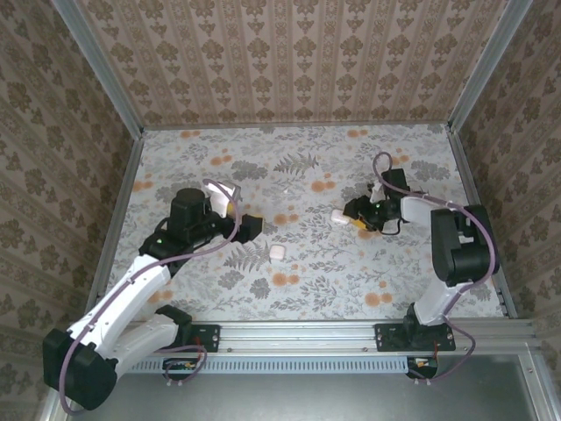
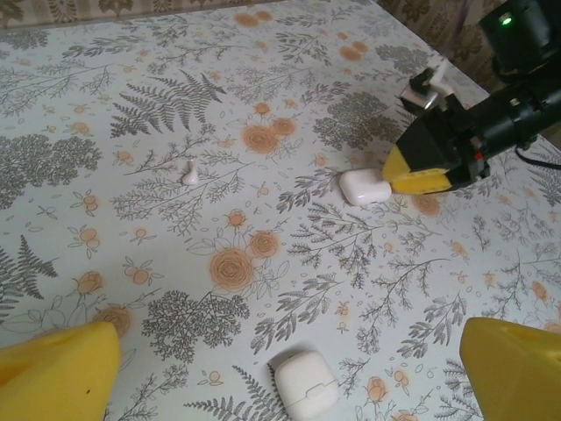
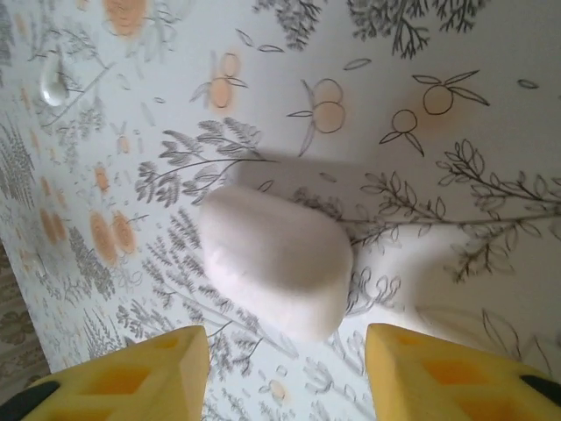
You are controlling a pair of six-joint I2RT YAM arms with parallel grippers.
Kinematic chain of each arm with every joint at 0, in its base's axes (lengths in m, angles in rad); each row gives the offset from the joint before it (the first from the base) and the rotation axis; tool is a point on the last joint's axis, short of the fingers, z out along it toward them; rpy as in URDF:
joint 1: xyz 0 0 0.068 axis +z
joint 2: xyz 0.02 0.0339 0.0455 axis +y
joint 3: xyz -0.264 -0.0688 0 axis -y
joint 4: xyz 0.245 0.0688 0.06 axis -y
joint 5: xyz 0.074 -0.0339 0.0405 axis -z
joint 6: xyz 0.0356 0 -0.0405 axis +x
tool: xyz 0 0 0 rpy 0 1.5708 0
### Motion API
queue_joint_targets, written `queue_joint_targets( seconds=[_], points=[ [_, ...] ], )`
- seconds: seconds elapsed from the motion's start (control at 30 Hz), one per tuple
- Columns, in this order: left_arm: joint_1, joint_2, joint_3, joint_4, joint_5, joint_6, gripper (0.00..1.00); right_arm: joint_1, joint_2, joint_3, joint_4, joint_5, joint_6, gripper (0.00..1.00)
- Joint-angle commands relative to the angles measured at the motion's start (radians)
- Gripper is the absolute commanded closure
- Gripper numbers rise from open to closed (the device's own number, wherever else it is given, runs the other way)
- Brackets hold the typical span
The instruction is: Insert wireless bluetooth earbuds into charging case
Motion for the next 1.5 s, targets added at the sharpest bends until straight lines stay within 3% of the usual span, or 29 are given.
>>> queue_joint_targets(
  seconds=[0.0, 0.17, 0.33, 0.57, 0.77, 1.13, 1.47],
  points=[
    [0.019, -0.034, 0.04, -0.041, 0.019, -0.026, 0.0, 0.0, -0.099, -0.004, -0.101, 0.062, -0.045, 0.46],
    [0.07, -0.061, 0.039, -0.067, 0.022, -0.054, 0.0, 0.053, -0.208, -0.001, -0.149, 0.12, -0.092, 0.46],
    [0.117, -0.068, 0.048, -0.134, -0.005, -0.095, 0.0, 0.25, -0.226, 0.066, -0.219, 0.237, -0.216, 0.46],
    [0.171, -0.07, 0.018, -0.18, -0.01, -0.178, 0.0, 0.533, -0.045, 0.232, -0.265, 0.313, -0.36, 0.41],
    [0.24, -0.055, 0.0, -0.264, 0.02, -0.233, 0.0, 0.696, 0.15, 0.42, -0.395, 0.428, -0.506, 0.36],
    [0.328, -0.109, -0.092, -0.239, 0.079, -0.264, 0.0, 0.81, 0.356, 0.613, -0.507, 0.538, -0.603, 0.29],
    [0.368, -0.11, -0.11, -0.218, 0.102, -0.265, 0.0, 0.824, 0.475, 0.677, -0.555, 0.568, -0.592, 0.26]
  ],
)
